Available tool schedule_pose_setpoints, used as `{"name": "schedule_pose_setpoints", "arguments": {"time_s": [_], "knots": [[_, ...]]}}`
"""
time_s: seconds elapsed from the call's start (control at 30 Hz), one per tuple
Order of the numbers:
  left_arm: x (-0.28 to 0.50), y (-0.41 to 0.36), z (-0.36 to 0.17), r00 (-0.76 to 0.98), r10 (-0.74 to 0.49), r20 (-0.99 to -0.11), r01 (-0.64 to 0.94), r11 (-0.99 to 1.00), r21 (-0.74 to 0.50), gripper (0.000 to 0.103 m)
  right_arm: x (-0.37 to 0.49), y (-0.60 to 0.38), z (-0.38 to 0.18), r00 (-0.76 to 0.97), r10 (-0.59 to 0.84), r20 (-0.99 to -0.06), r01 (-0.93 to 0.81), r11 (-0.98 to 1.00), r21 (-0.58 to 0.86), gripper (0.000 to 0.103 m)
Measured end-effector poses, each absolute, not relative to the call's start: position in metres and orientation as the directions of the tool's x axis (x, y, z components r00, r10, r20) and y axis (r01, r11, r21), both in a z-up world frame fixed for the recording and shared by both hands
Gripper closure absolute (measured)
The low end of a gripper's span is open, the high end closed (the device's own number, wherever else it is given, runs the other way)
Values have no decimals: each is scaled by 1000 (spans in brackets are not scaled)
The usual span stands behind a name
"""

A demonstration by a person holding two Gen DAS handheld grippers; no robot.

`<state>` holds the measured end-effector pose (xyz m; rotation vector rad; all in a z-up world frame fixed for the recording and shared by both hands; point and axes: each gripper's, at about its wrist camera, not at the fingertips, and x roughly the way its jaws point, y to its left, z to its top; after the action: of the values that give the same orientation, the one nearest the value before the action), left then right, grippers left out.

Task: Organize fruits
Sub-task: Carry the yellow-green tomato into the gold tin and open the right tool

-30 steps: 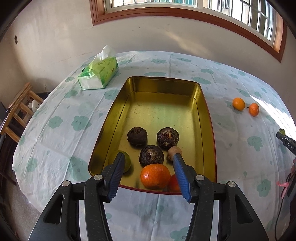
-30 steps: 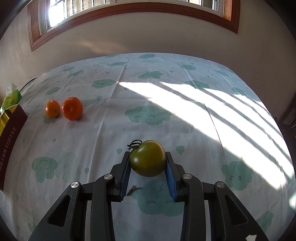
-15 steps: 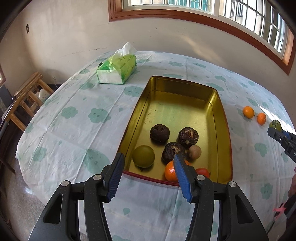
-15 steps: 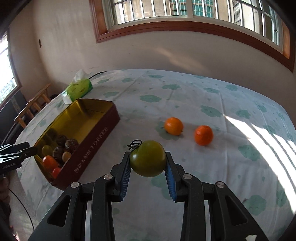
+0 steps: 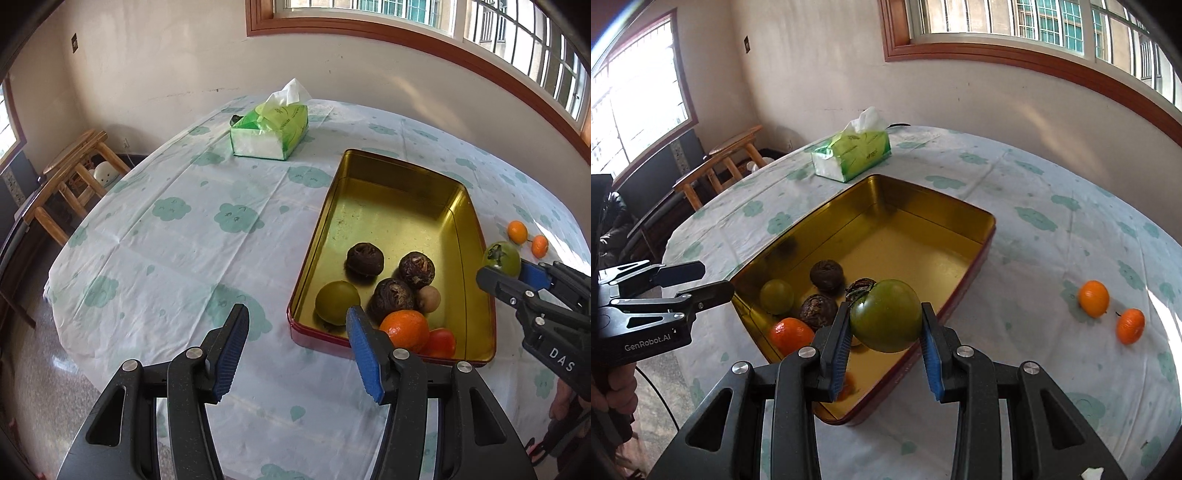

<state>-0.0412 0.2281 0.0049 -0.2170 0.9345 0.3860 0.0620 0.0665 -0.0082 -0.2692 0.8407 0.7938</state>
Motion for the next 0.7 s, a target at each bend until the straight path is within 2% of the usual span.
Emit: {"name": "schedule_pose_setpoints", "arguments": {"time_s": [0.7], "knots": [[-47, 240, -1, 513, 223, -829, -437, 899, -29, 47, 63, 92, -36, 364, 489, -793, -736, 673, 77, 68]]}}
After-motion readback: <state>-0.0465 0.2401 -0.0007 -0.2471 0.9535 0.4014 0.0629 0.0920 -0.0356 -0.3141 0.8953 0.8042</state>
